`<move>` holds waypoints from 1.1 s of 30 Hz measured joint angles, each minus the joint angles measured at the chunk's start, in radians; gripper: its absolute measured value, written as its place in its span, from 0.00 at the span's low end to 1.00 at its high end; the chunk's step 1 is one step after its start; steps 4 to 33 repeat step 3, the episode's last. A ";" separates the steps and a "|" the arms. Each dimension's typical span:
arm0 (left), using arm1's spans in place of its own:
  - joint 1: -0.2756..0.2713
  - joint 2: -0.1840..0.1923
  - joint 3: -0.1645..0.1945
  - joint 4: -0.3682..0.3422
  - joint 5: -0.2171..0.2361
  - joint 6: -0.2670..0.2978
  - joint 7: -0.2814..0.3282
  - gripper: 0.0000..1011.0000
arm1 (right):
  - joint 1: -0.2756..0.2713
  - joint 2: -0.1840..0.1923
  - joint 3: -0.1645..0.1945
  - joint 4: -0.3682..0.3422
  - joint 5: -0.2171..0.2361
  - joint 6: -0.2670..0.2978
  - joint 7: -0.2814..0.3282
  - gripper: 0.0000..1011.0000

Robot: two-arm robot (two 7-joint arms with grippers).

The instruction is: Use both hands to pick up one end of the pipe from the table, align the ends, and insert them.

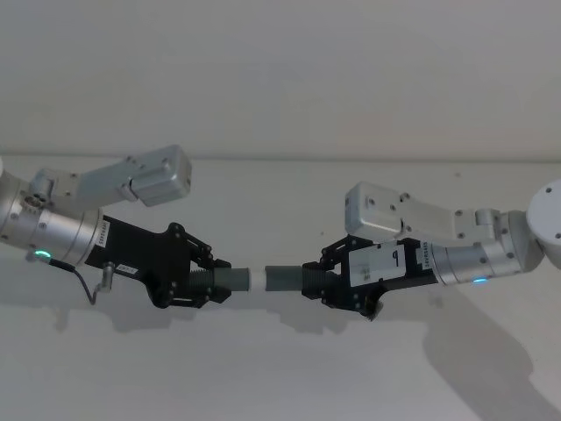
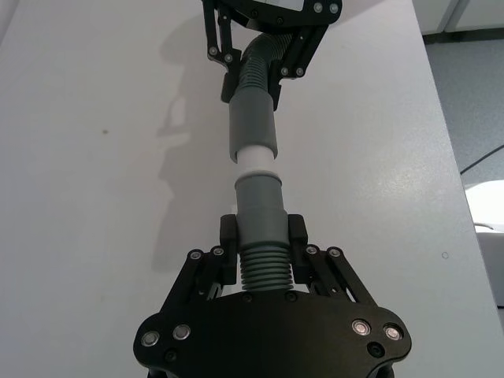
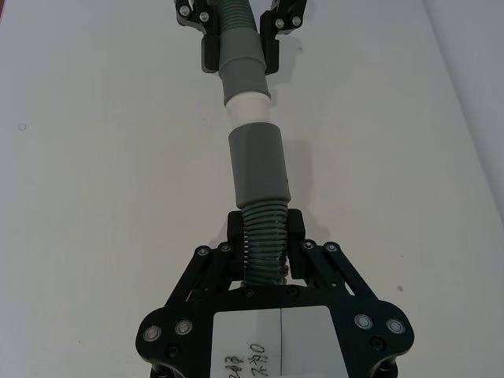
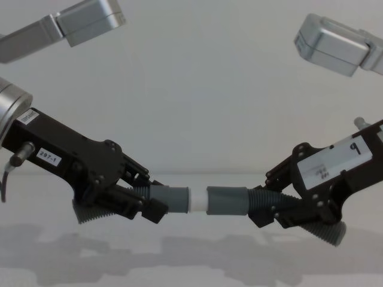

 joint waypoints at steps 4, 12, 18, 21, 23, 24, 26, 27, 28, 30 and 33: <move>0.000 0.000 0.000 0.000 0.000 0.000 0.000 0.36 | 0.000 0.000 0.000 0.000 0.000 0.000 0.000 0.29; 0.000 0.000 0.000 0.000 0.000 0.000 0.000 0.36 | 0.000 0.000 0.000 0.000 0.000 0.000 0.000 0.29; 0.000 0.000 0.000 0.000 0.000 0.000 0.000 0.36 | 0.000 0.000 0.000 0.000 0.000 0.000 0.000 0.29; 0.000 0.000 0.000 0.000 0.000 0.000 0.000 0.36 | 0.000 0.000 0.000 0.000 0.000 0.000 0.000 0.29; 0.000 0.000 0.000 0.000 0.000 0.000 0.000 0.36 | 0.000 0.000 0.000 0.000 0.000 0.000 0.000 0.29; 0.000 0.000 0.000 0.000 0.000 0.000 0.000 0.36 | 0.000 0.000 0.000 0.000 0.000 0.000 0.000 0.29; 0.000 0.000 0.000 0.000 0.000 0.000 0.000 0.36 | 0.000 0.000 0.000 0.000 0.000 0.000 0.000 0.29; 0.000 0.000 0.000 0.000 0.000 0.000 0.000 0.36 | 0.000 0.000 0.000 0.000 0.000 0.000 0.000 0.29; 0.000 0.000 0.000 0.000 0.000 0.000 0.000 0.36 | 0.000 0.000 0.000 0.000 0.000 0.000 0.000 0.29; 0.000 0.000 0.000 0.000 0.000 0.000 0.000 0.36 | 0.000 0.000 0.000 0.000 0.000 0.000 0.000 0.29; 0.000 0.000 0.000 0.000 0.000 0.000 0.000 0.36 | 0.000 0.000 0.000 0.000 0.000 0.000 0.000 0.29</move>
